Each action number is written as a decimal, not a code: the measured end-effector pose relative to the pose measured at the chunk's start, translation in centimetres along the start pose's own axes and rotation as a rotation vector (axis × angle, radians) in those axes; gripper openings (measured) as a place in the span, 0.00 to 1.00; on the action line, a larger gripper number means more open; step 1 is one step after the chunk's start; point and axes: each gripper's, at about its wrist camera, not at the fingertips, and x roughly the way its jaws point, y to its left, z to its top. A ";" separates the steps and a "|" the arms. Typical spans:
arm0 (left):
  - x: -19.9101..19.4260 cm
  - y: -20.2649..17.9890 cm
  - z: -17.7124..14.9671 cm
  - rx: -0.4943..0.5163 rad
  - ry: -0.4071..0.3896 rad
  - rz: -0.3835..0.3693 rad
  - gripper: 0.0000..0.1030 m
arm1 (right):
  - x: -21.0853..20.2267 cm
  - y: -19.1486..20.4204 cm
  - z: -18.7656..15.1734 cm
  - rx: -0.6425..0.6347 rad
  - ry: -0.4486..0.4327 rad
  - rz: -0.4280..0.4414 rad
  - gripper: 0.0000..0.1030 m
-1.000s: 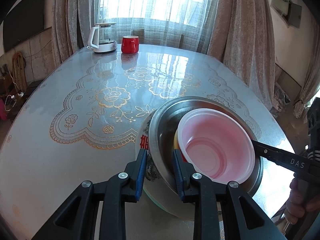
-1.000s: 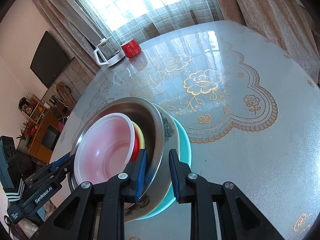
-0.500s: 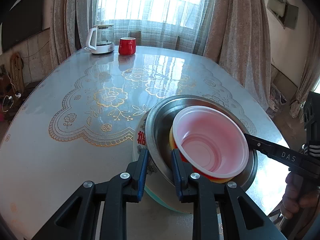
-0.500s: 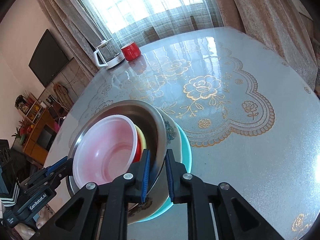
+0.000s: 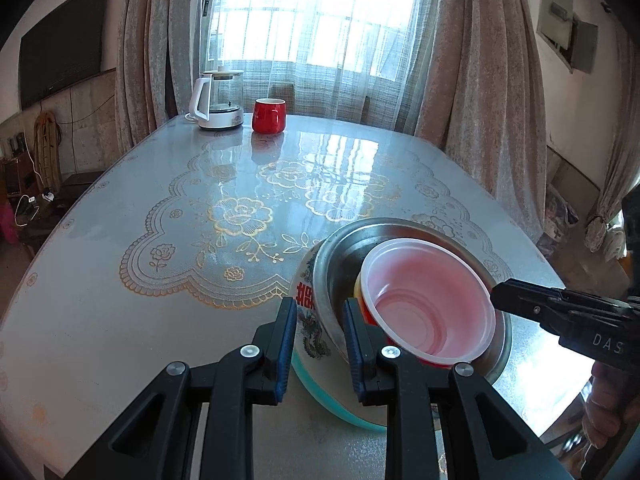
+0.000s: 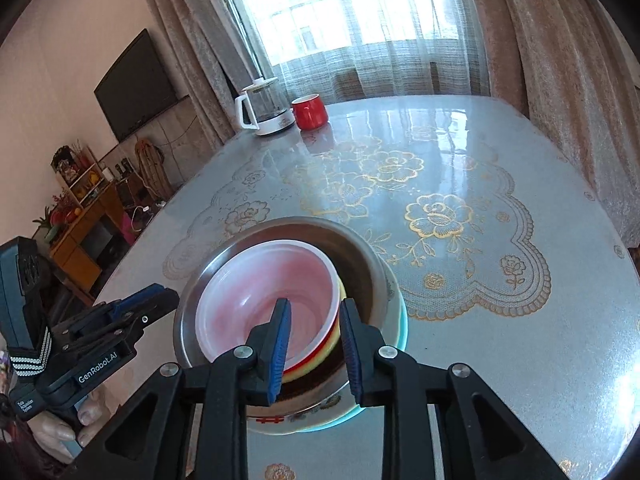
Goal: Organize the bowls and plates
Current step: 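Lower the steel bowl onto the red-character plate with both grippers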
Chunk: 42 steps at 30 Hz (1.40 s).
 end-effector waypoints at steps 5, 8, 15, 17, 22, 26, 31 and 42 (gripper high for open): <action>0.2 0.2 -0.3 0.012 0.006 -0.006 0.24 | 1.9 1.4 -0.4 -0.047 0.050 -0.057 0.24; 0.4 0.1 -0.4 0.018 0.008 -0.007 0.24 | 2.2 1.5 -0.4 -0.054 0.048 -0.085 0.24; 0.7 -0.2 -0.4 0.027 0.007 -0.009 0.26 | 1.2 0.6 -0.2 -0.021 0.031 -0.085 0.27; 0.6 -0.5 -0.5 0.035 0.006 -0.014 0.26 | 1.5 0.7 -0.3 -0.035 0.050 -0.093 0.27; 0.3 -1.5 -0.3 0.083 -0.014 -0.016 0.26 | 2.5 1.1 -0.7 -0.053 0.075 -0.106 0.27; 0.9 -2.3 0.0 0.120 -0.010 0.002 0.26 | 3.1 1.3 -0.8 -0.078 0.076 -0.140 0.21; 1.6 -2.7 0.5 0.135 -0.006 0.016 0.26 | 3.1 1.0 -0.7 -0.085 0.066 -0.146 0.17; 2.0 -2.6 0.7 0.112 0.009 0.034 0.28 | 3.7 0.9 -0.1 -0.088 0.056 -0.154 0.16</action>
